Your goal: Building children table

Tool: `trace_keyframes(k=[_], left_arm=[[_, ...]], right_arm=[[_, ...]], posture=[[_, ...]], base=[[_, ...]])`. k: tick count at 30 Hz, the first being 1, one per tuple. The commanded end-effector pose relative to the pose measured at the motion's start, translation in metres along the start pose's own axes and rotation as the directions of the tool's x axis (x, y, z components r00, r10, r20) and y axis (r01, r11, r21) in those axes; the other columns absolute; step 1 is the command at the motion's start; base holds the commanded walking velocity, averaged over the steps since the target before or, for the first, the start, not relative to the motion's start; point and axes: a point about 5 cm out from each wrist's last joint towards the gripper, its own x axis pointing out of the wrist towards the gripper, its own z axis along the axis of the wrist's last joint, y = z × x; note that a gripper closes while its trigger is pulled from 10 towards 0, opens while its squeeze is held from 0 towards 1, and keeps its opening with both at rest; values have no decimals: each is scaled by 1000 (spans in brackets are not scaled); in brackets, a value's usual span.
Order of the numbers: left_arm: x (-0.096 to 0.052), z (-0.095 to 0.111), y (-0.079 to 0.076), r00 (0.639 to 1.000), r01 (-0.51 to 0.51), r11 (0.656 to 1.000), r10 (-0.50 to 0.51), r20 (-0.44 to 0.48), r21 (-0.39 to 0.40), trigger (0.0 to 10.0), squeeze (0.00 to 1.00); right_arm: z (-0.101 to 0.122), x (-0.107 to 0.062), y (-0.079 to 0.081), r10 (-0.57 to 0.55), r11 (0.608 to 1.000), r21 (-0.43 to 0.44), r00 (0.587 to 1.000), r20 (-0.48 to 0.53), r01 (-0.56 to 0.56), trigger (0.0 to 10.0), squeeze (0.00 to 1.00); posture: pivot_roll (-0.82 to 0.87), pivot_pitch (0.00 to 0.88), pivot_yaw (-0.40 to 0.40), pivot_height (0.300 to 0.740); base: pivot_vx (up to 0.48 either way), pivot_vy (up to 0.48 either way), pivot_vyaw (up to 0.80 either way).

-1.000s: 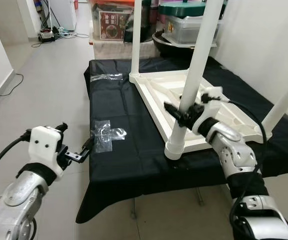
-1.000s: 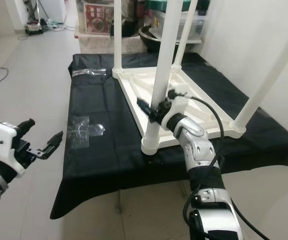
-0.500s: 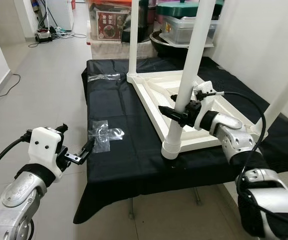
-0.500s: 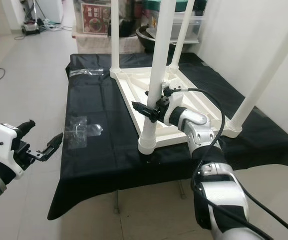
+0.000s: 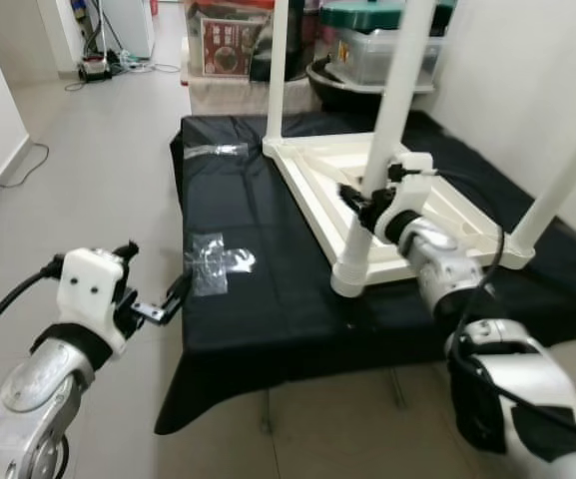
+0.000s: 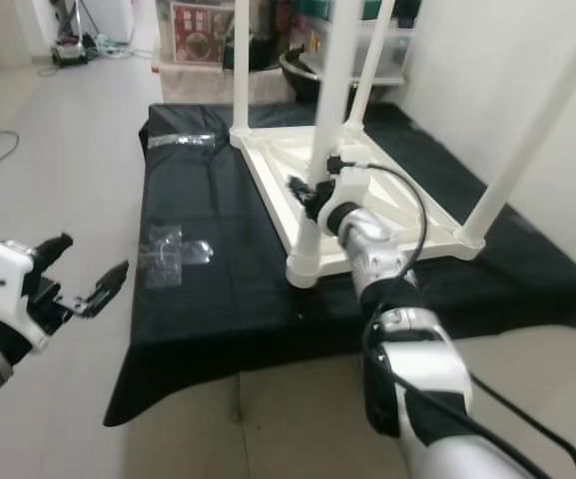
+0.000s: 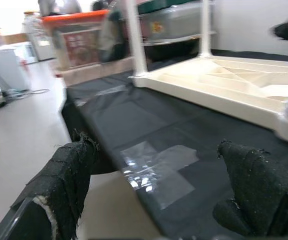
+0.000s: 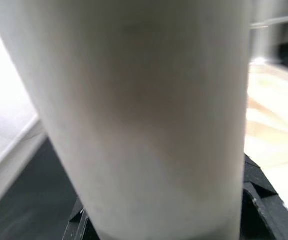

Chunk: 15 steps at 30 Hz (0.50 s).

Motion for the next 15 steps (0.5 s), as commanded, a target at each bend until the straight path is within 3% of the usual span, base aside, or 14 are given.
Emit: trace_keyframes(k=[1, 3, 4, 5, 7, 9, 10, 12, 15], left_arm=[[0, -1, 0, 1000, 5, 1000, -5, -9, 0, 10000, 0], [1, -2, -2, 1000, 1, 1000, -1, -6, -11, 10000, 0], [1, -2, -2, 1000, 1, 1000, -1, -6, -11, 10000, 0], [3, -2, -3, 1000, -1, 1000, 1, -2, -21, 10000, 0], [5, -1, -5, 1000, 0, 1000, 0, 4, -27, 10000, 0], [5, -1, -5, 1000, 0, 1000, 0, 4, -27, 10000, 0], [6, -1, -6, 1000, 2, 1000, -1, 8, -29, 10000, 0], [9, -1, -5, 1000, 0, 1000, 0, 13, -29, 10000, 0], [9, -1, -5, 1000, -1, 1000, 1, 15, -29, 10000, 0]], right_arm=[[-30, -10, -3, -157, 987, 22, 982, -102, 160, 0, 0], [-51, -34, 39, -218, 967, 107, 967, -128, 232, 0, 0], [-51, -34, 39, -218, 967, 107, 967, -128, 232, 0, 0], [-55, -44, 56, -217, 961, 141, 965, -146, 237, 0, 0], [-57, -48, 82, -139, 971, 172, 977, -165, 167, 0, 0], [-57, -48, 82, -139, 971, 172, 977, -165, 167, 0, 0], [-56, -46, 90, -93, 975, 182, 980, -175, 126, 10000, 0], [-49, -38, 97, 26, 977, 213, 987, -159, 8, 10000, 0], [-42, -35, 97, 40, 978, 209, 990, -137, -10, 10000, 20]], posture=[[138, 0, -83, 740], [136, 0, -79, 740], [136, 0, -79, 740], [135, 0, -78, 740], [133, 0, -75, 740], [133, 0, -75, 740], [131, 0, -76, 740], [121, 0, -85, 740], [121, 0, -85, 740]], base=[[0, 0, 0], [0, 0, 0], [0, 0, 0], [0, 0, 0], [0, 0, 0], [0, 0, 0], [0, 0, 0], [0, 0, 0], [0, 0, 0]])
